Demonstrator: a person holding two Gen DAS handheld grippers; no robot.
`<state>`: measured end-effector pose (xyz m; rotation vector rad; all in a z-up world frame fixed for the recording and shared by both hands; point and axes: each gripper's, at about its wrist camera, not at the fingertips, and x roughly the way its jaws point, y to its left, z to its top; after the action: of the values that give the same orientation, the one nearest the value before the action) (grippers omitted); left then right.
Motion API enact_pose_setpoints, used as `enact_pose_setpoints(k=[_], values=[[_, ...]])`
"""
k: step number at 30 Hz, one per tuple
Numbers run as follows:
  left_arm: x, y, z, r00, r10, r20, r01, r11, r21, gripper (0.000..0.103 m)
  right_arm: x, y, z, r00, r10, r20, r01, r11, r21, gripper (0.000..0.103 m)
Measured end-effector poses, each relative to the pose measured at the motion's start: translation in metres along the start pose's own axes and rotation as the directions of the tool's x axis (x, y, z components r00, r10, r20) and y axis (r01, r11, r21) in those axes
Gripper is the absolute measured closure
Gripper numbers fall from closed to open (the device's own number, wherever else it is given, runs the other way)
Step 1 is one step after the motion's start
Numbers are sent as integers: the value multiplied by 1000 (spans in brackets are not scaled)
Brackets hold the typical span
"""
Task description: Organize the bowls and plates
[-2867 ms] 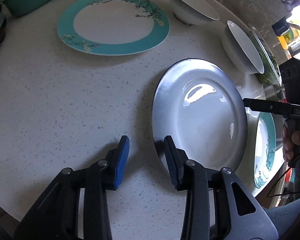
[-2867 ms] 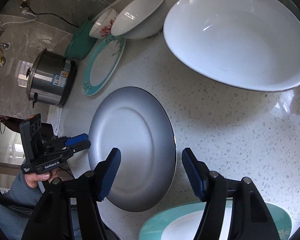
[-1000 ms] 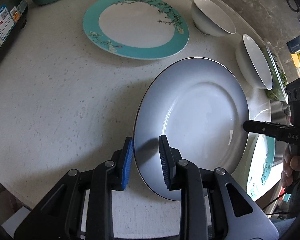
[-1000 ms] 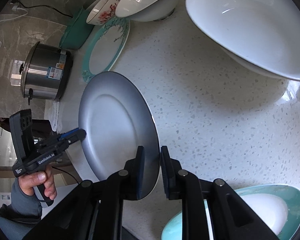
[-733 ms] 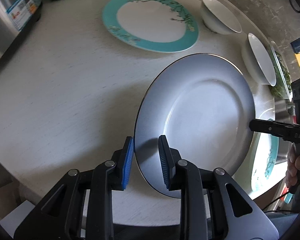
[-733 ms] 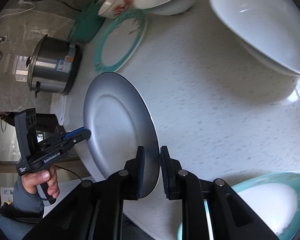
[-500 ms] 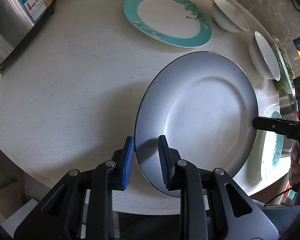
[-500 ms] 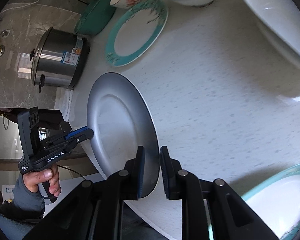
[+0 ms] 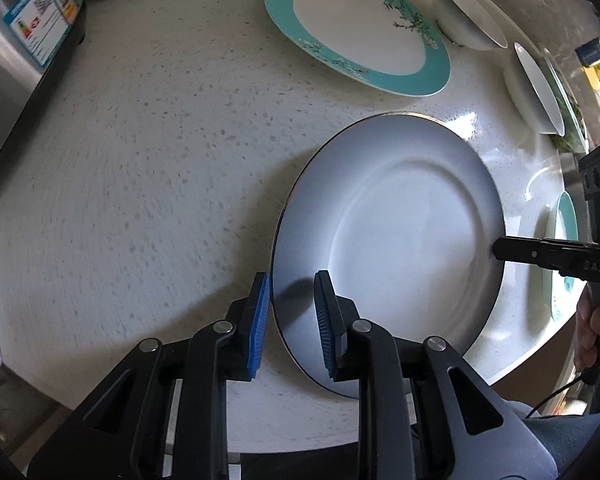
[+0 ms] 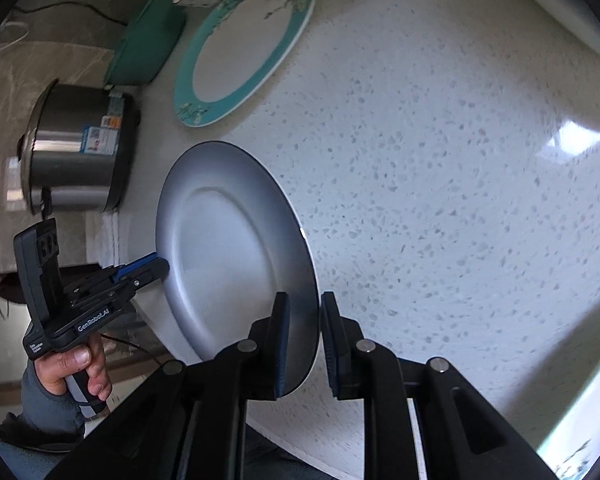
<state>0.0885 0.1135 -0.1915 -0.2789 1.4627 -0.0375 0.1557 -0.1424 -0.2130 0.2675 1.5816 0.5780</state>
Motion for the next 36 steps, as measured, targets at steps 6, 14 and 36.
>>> enact_pose_setpoints(k=[6,14,36], values=[[4,5,12,1000,-16,2,16,999,46,83,2,-6,-4,1000,-1,20,0,998,56,83],[-25,6,30,989,-10,148,-2,996,84,80,-24,-12,-8,992,77,98,-79,997,10,55],[4,29,195,969,-66,240,34,991,132,6,-24,-18,111,894,244,375,-281,959,44,37]])
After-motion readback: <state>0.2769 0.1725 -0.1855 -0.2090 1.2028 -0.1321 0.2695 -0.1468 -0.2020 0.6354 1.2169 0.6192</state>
